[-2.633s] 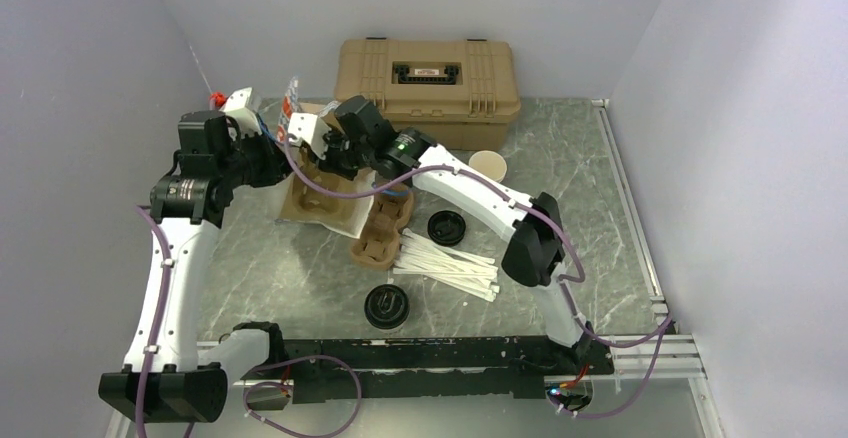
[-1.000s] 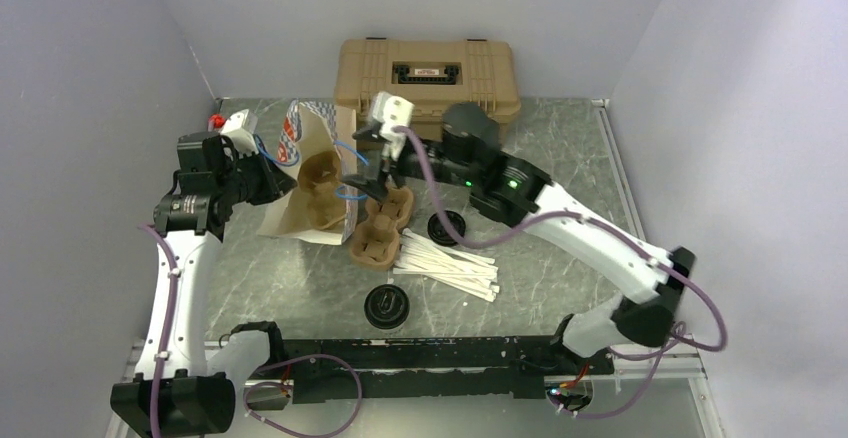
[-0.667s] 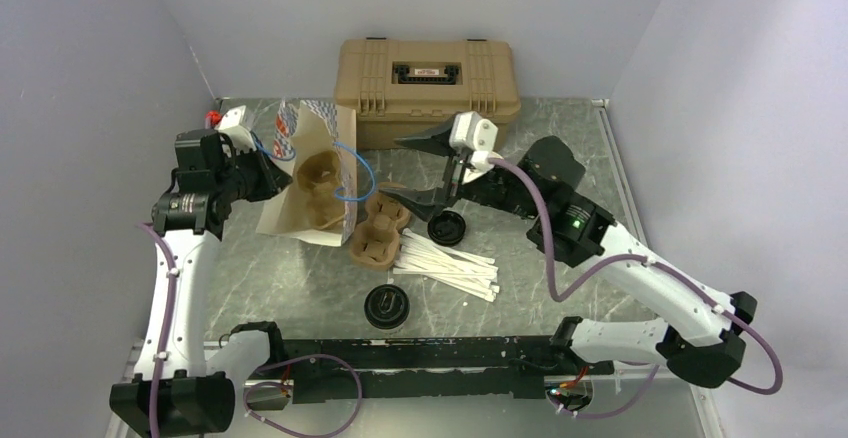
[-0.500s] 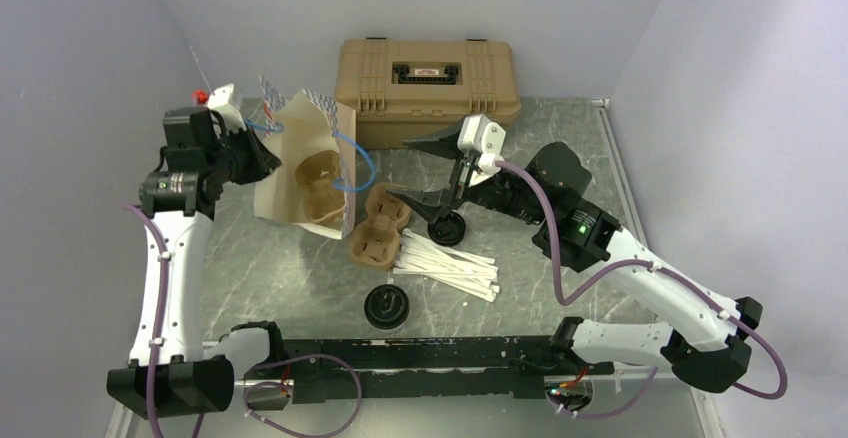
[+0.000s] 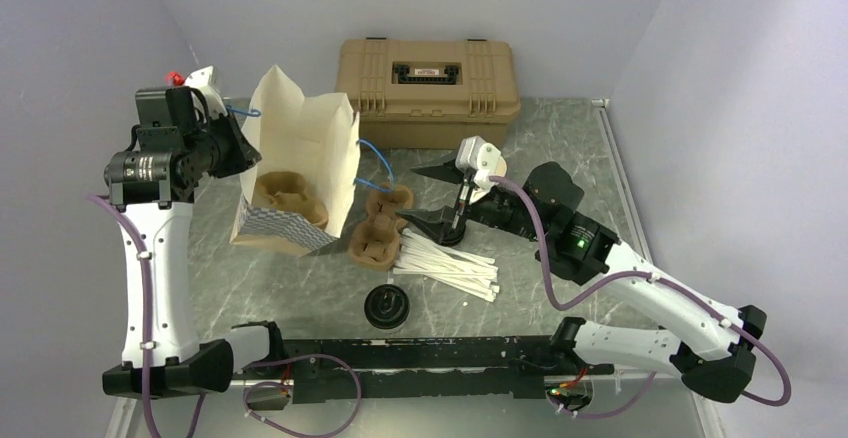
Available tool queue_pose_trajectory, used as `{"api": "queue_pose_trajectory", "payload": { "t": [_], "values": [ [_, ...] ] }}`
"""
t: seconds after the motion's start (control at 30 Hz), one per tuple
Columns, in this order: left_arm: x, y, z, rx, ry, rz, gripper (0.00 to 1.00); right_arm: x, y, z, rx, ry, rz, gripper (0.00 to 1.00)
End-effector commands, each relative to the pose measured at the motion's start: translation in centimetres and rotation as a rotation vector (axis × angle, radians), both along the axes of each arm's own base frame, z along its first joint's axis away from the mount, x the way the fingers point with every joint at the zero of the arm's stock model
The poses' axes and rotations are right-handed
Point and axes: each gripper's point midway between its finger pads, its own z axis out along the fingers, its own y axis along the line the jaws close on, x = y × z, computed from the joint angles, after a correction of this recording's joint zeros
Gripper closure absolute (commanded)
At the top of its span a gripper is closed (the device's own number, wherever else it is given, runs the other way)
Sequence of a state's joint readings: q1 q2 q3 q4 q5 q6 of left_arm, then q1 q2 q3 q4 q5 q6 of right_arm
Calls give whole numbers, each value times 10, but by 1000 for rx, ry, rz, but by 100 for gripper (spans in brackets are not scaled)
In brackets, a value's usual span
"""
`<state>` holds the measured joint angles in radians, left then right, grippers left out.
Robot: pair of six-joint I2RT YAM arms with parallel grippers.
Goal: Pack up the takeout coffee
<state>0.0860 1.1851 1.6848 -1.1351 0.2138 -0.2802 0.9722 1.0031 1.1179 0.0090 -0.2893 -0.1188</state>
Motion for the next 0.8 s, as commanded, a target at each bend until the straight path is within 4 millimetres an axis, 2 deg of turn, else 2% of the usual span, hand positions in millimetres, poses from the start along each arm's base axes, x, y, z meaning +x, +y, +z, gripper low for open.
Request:
{"api": "queue_pose_trajectory", "payload": {
  "t": [0.0, 0.13, 0.23, 0.37, 0.47, 0.67, 0.73, 0.77],
  "values": [
    [-20, 5, 5, 4, 45, 51, 100, -10, -7, 8, 50, 16, 24, 25],
    [-18, -3, -8, -48, 86, 38, 100, -11, -12, -2, 46, 31, 5, 25],
    [-7, -10, -14, -97, 98, 20, 100, -12, -17, -5, 44, 33, -5, 25],
    [11, -10, -24, -125, 122, 16, 100, -13, -23, -8, 41, 31, -21, 25],
    [21, -3, -62, -132, 195, 35, 100, -11, -24, -13, 35, 29, -29, 25],
    [20, 8, -167, -183, 370, 90, 100, -6, -19, -20, 1, 38, -36, 25],
    [19, 7, -179, -243, 411, 77, 100, -6, -19, -19, 3, 34, -39, 25],
    [21, 5, -175, -264, 401, 64, 100, -6, -20, -18, 4, 35, -39, 25]
  ]
}}
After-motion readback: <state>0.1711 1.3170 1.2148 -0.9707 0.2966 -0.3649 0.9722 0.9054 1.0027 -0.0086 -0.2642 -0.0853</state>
